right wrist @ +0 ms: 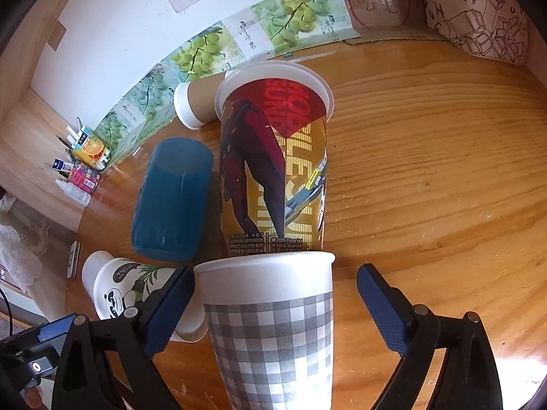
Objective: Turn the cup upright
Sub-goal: 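Move the right gripper to the plaid cup beside the red cup, then grasp the plaid cup with the right gripper and lift it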
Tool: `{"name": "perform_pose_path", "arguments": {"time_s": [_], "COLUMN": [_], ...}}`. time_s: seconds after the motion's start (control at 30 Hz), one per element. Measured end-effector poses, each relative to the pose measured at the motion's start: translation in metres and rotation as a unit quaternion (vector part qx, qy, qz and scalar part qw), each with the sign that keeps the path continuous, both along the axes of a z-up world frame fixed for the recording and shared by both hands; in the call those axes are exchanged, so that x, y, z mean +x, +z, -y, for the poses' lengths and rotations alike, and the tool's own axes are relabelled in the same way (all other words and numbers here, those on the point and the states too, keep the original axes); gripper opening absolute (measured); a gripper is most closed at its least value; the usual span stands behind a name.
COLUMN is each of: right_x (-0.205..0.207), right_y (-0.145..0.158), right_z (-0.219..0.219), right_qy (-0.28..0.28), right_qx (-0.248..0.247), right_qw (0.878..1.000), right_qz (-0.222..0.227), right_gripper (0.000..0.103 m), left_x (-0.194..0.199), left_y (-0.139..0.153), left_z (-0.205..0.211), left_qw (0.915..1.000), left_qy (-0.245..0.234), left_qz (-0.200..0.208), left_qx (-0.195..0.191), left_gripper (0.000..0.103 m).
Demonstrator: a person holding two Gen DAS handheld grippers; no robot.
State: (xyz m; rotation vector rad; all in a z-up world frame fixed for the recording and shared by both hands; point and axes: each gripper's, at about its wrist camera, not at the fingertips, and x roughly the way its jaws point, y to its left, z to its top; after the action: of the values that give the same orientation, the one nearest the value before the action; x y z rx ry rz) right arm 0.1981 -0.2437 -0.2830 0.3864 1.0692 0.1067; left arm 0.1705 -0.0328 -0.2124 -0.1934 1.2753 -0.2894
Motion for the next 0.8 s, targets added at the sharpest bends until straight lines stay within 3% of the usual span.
{"name": "perform_pose_path", "arguments": {"time_s": [0.43, 0.8], "right_x": [0.005, -0.006], "right_y": [0.004, 0.023], "right_z": [-0.018, -0.025], "right_qy": [0.059, 0.088], "right_qx": [-0.054, -0.079], "right_qw": [0.997, 0.991], "right_qz": [0.023, 0.067], "right_gripper": [0.074, 0.074], "left_x": [0.001, -0.010], "left_y": [-0.003, 0.005], "left_z": [0.002, 0.007], "left_qw": [1.0000, 0.9999], "left_qy": [-0.001, -0.003], "left_qz": [-0.005, 0.007], "left_qx": [0.003, 0.006], "left_gripper": [0.081, 0.081]}}
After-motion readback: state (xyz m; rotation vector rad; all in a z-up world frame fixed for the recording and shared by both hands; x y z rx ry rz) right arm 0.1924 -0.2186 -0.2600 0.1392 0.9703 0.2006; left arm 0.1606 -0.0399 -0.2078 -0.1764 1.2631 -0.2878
